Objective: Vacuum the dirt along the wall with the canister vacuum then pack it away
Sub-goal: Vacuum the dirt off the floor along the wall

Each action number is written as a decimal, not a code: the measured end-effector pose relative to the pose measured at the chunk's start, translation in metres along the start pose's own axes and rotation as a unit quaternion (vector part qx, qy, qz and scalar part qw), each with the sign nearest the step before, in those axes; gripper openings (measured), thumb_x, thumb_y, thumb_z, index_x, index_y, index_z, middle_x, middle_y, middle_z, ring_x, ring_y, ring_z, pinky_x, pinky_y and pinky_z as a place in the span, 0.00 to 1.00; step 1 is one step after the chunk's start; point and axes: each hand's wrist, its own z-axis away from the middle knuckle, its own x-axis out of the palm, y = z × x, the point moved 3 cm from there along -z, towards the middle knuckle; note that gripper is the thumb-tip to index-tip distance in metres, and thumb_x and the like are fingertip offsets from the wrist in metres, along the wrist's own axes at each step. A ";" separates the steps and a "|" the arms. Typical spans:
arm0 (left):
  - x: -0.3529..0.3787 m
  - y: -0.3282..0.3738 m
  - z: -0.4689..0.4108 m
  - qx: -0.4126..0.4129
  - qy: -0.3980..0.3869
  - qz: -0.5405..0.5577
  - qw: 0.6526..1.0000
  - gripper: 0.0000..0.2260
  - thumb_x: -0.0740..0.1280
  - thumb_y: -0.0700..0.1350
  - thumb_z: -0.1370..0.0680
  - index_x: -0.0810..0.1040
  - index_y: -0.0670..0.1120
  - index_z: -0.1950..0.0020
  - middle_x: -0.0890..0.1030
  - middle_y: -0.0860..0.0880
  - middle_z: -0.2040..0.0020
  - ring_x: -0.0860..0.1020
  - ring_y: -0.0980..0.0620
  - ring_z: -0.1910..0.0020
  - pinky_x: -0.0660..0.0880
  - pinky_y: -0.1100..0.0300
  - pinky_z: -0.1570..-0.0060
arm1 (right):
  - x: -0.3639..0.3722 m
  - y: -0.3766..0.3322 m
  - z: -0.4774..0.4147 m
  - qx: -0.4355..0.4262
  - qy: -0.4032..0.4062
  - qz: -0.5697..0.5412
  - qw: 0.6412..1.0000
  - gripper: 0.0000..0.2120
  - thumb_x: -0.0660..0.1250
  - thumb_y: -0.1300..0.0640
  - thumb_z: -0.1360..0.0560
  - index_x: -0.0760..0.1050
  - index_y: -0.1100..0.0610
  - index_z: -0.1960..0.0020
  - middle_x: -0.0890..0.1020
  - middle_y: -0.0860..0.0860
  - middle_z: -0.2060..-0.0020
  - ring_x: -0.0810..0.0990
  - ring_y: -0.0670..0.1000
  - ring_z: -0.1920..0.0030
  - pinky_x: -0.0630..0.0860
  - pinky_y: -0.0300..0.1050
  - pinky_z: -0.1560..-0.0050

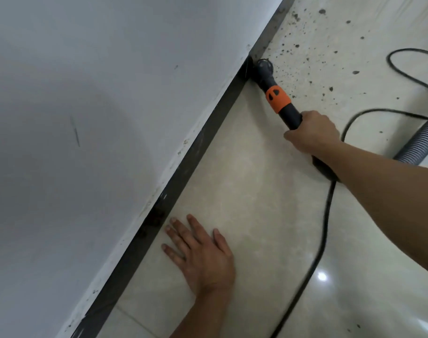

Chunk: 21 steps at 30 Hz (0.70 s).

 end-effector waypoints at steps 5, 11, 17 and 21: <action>0.000 0.002 -0.001 0.003 -0.002 -0.002 1.000 0.30 0.50 0.54 0.22 0.62 0.39 0.24 0.59 0.33 0.24 0.54 0.35 0.24 0.50 0.34 0.28 | -0.001 -0.007 0.008 0.009 0.004 0.002 1.000 0.13 0.70 0.52 0.30 0.73 0.55 0.47 0.78 0.54 0.61 0.77 0.58 0.61 0.72 0.46 0.60; -0.005 0.001 0.001 0.003 -0.006 0.001 1.000 0.31 0.48 0.56 0.22 0.62 0.39 0.24 0.59 0.33 0.25 0.55 0.35 0.24 0.50 0.34 0.28 | 0.017 0.004 0.091 -0.009 -0.023 0.011 1.000 0.08 0.67 0.52 0.28 0.70 0.51 0.51 0.75 0.50 0.63 0.74 0.56 0.63 0.69 0.45 0.61; -0.006 0.003 0.001 0.006 0.009 0.016 1.000 0.31 0.48 0.55 0.23 0.64 0.37 0.26 0.61 0.32 0.26 0.58 0.33 0.26 0.52 0.33 0.30 | -0.004 0.066 0.095 0.099 0.010 -0.016 0.995 0.10 0.67 0.52 0.29 0.73 0.52 0.49 0.78 0.52 0.61 0.78 0.58 0.59 0.71 0.46 0.59; -0.005 0.002 0.000 0.006 0.008 0.012 1.000 0.30 0.48 0.54 0.23 0.63 0.38 0.25 0.61 0.31 0.26 0.58 0.33 0.26 0.52 0.33 0.30 | 0.000 0.054 0.087 0.092 0.006 -0.026 0.995 0.11 0.67 0.52 0.29 0.72 0.52 0.49 0.76 0.51 0.62 0.77 0.57 0.60 0.71 0.45 0.61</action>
